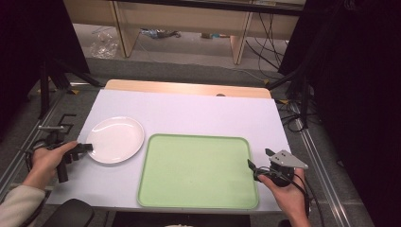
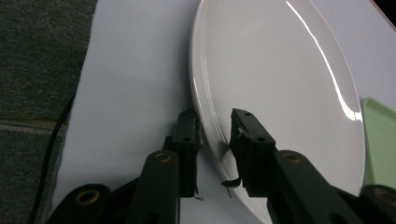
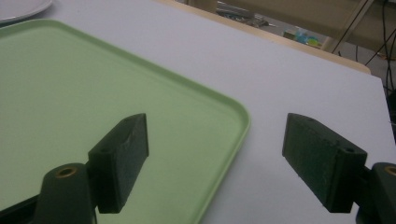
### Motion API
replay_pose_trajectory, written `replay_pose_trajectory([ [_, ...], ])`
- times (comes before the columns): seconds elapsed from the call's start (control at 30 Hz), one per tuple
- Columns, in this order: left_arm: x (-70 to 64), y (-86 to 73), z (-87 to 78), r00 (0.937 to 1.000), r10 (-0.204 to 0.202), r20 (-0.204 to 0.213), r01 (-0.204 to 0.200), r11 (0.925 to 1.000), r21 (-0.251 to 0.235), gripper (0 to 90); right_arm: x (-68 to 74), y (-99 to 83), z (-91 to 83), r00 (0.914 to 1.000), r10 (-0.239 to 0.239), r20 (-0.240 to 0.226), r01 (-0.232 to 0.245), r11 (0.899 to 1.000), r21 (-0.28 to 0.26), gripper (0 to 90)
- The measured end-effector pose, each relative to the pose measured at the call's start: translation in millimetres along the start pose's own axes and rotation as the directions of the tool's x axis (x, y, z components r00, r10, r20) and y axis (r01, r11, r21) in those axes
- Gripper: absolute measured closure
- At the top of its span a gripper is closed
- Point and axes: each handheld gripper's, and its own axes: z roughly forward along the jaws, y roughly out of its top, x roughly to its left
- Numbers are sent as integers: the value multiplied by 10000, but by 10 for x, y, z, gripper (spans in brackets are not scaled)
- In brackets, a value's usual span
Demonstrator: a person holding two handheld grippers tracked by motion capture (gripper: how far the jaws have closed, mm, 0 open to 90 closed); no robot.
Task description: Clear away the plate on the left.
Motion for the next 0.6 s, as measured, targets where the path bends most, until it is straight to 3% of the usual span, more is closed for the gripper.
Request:
replay_pose_trajectory([
  [0.07,4,8,4,9999,-163,44,163,9999,40,719,2,0,0,10000,0,-9,0,10000,25,235],
  [0.43,34,19,-2,9997,-12,264,8,9999,128,739,8,-1,1,9999,107,-91,-106,9998,151,235],
  [0.6,50,28,-4,9991,-153,396,153,9999,19,765,7,0,-1,9999,101,-82,-100,9998,151,235],
])
